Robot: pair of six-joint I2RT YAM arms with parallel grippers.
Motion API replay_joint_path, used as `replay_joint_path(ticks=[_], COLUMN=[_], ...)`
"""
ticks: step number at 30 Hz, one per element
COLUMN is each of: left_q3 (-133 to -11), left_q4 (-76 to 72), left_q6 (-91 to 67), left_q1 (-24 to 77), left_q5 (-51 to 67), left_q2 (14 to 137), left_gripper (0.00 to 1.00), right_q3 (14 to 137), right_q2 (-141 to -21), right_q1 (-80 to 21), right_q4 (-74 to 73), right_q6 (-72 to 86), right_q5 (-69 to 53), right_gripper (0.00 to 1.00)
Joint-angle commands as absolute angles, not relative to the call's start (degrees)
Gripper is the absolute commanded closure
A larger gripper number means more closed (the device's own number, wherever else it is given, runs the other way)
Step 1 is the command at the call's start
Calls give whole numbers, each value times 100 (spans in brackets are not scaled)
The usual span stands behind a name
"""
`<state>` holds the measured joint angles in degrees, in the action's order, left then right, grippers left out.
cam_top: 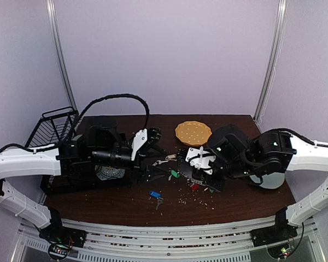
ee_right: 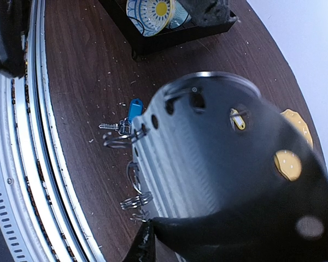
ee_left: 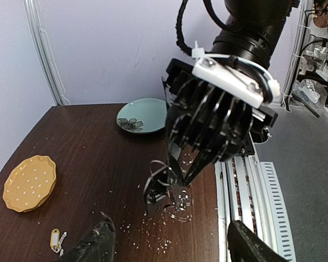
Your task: Put the keys on the keyring
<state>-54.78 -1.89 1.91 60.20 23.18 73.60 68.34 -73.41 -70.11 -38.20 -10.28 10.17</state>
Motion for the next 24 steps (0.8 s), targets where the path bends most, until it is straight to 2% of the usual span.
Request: replay_joint_path(ticks=[1,9,16,24], left_q3=[-5392,-5445,-5647,-6026], left_q4=[-722,-553,-739,-870], left_q6=[277,446,293,187], left_q1=[6027,6056,6056,6114], left_q5=[2626,2488,2204,2612], left_q2=[7433,7472,7684,8083], left_gripper=[27,29,47,52], right_q3=[7040,7066,7157,7224], right_q2=[-7272,-7248,-7298,-7418], right_q1=[-7056,-7061,-7100,-7145], right_q4=[-3663,-3590,-3511,-3507], right_q6=[-1142,-1169,-1187,-1229], right_q5=[1014,867,718,712], right_gripper=[100,100,100,100])
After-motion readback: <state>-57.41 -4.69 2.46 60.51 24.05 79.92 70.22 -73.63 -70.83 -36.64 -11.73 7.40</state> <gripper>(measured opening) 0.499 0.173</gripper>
